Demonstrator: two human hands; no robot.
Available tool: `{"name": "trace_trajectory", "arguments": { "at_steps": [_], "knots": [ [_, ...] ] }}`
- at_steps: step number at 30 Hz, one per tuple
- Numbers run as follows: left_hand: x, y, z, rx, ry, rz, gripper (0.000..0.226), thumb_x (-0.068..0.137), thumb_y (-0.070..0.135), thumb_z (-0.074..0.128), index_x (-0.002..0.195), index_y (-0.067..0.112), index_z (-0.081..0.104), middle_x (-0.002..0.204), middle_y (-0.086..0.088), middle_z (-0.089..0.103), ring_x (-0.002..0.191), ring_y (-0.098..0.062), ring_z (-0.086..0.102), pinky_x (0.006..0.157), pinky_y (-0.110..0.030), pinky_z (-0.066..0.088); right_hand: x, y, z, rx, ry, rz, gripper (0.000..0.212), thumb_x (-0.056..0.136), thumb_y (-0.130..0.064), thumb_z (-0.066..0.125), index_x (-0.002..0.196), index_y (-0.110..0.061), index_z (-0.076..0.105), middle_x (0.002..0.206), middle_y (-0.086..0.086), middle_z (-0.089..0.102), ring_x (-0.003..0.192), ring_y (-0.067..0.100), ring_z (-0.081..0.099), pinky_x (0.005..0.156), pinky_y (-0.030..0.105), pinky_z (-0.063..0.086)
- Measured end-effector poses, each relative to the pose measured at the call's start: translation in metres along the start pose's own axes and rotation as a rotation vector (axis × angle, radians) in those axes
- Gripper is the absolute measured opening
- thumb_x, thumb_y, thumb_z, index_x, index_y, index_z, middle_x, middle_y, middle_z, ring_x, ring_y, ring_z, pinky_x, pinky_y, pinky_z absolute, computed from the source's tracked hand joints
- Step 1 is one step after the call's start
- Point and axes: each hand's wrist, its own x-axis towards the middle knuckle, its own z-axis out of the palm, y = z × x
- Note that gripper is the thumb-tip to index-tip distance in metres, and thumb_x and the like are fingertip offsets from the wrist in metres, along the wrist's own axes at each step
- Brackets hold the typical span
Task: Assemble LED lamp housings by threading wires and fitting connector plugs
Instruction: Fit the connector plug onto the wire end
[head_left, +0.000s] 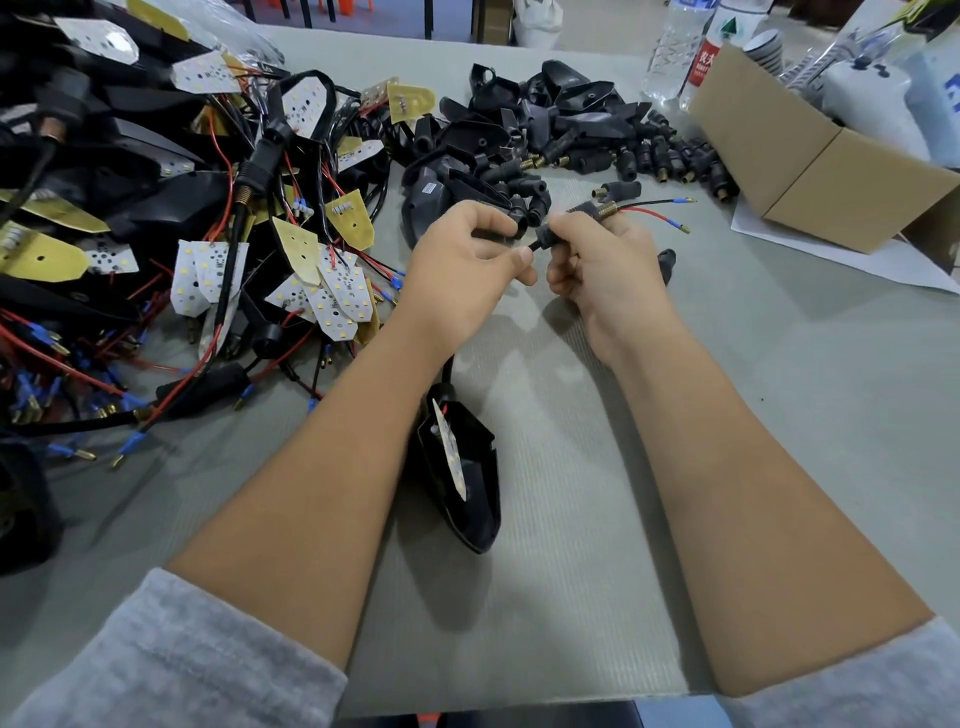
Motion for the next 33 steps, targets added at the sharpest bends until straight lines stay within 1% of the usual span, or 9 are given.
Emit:
{"name": "trace_trajectory", "arguments": {
  "at_steps": [2, 4, 10, 15, 20, 24, 26, 29, 33],
  "knots": [
    [-0.0005, 0.0000, 0.0001, 0.011, -0.007, -0.001, 0.025, 0.092, 0.012, 0.064, 0.094, 0.027, 0.044, 0.074, -0.001, 0.074, 0.049, 0.000, 0.050, 0.062, -0.028, 0.037, -0.0018, 0.0000, 0.0017, -0.054, -0.012, -0.016, 0.015, 0.088, -0.013, 0.061, 0.074, -0.015, 0.055, 0.050, -0.006, 0.049, 0.046, 0.011, 0.045, 0.048, 0.022, 0.038],
    [-0.0012, 0.0012, 0.0002, 0.017, -0.021, 0.000, 0.028, 0.090, 0.011, 0.063, 0.096, 0.029, 0.042, 0.074, 0.000, 0.074, 0.050, -0.001, 0.050, 0.062, -0.031, 0.036, -0.0035, 0.0002, 0.0026, -0.100, -0.036, -0.027, 0.013, 0.087, -0.014, 0.061, 0.076, -0.014, 0.055, 0.052, -0.004, 0.048, 0.047, 0.011, 0.045, 0.047, 0.020, 0.038],
    [0.0011, 0.0073, 0.0024, -0.057, -0.002, -0.080, 0.018, 0.085, 0.021, 0.055, 0.101, 0.027, 0.048, 0.060, 0.005, 0.059, 0.043, -0.002, 0.040, 0.048, -0.024, 0.028, -0.0082, 0.0003, 0.0073, -0.213, -0.092, -0.111, 0.024, 0.093, -0.025, 0.062, 0.071, -0.020, 0.056, 0.050, -0.009, 0.052, 0.049, 0.010, 0.045, 0.045, 0.019, 0.038],
    [-0.0003, 0.0066, 0.0015, -0.016, -0.069, -0.053, 0.013, 0.090, 0.037, 0.052, 0.099, 0.029, 0.057, 0.063, 0.007, 0.056, 0.042, -0.001, 0.041, 0.044, -0.018, 0.030, -0.0069, -0.0038, 0.0083, -0.122, -0.123, -0.008, 0.040, 0.101, -0.037, 0.044, 0.067, -0.018, 0.054, 0.049, -0.002, 0.052, 0.044, 0.011, 0.046, 0.043, 0.018, 0.036],
    [-0.0012, 0.0054, 0.0023, 0.014, -0.043, 0.008, 0.012, 0.098, 0.029, 0.052, 0.106, 0.024, 0.059, 0.058, 0.009, 0.057, 0.044, 0.002, 0.046, 0.043, -0.010, 0.033, -0.0045, -0.0023, 0.0069, -0.102, -0.069, 0.040, 0.048, 0.104, -0.040, 0.034, 0.074, -0.013, 0.060, 0.057, 0.000, 0.057, 0.045, 0.012, 0.050, 0.043, 0.017, 0.037],
    [-0.0006, 0.0056, 0.0022, 0.035, -0.021, -0.022, 0.009, 0.098, 0.026, 0.051, 0.093, 0.024, 0.058, 0.063, 0.005, 0.060, 0.043, 0.001, 0.043, 0.044, -0.013, 0.033, -0.0017, -0.0013, 0.0064, 0.000, -0.012, 0.026, 0.047, 0.106, -0.035, 0.029, 0.086, -0.010, 0.063, 0.061, 0.003, 0.058, 0.047, 0.013, 0.049, 0.049, 0.025, 0.040],
    [0.0002, 0.0059, 0.0029, 0.051, -0.003, -0.053, 0.009, 0.096, 0.027, 0.052, 0.089, 0.023, 0.056, 0.068, 0.004, 0.062, 0.044, 0.000, 0.042, 0.048, -0.018, 0.033, -0.0003, -0.0011, 0.0043, 0.063, 0.012, 0.022, 0.041, 0.106, -0.031, 0.030, 0.093, -0.011, 0.064, 0.063, 0.003, 0.056, 0.047, 0.014, 0.048, 0.050, 0.025, 0.039],
    [-0.0001, 0.0065, 0.0037, 0.034, 0.014, -0.074, 0.012, 0.094, 0.032, 0.056, 0.086, 0.022, 0.053, 0.076, 0.001, 0.064, 0.050, -0.004, 0.043, 0.054, -0.025, 0.033, -0.0004, -0.0010, 0.0018, 0.130, 0.050, -0.001, 0.033, 0.105, -0.025, 0.039, 0.087, -0.013, 0.064, 0.061, -0.001, 0.054, 0.047, 0.012, 0.046, 0.049, 0.023, 0.038],
    [-0.0015, 0.0044, 0.0035, 0.079, 0.018, -0.025, 0.021, 0.091, 0.037, 0.065, 0.083, 0.023, 0.051, 0.075, 0.001, 0.056, 0.057, -0.007, 0.044, 0.056, -0.022, 0.037, -0.0011, -0.0018, -0.0004, 0.153, 0.103, -0.027, 0.026, 0.101, -0.022, 0.052, 0.080, -0.015, 0.065, 0.064, -0.002, 0.052, 0.052, 0.010, 0.046, 0.052, 0.021, 0.041]
  ]
}}
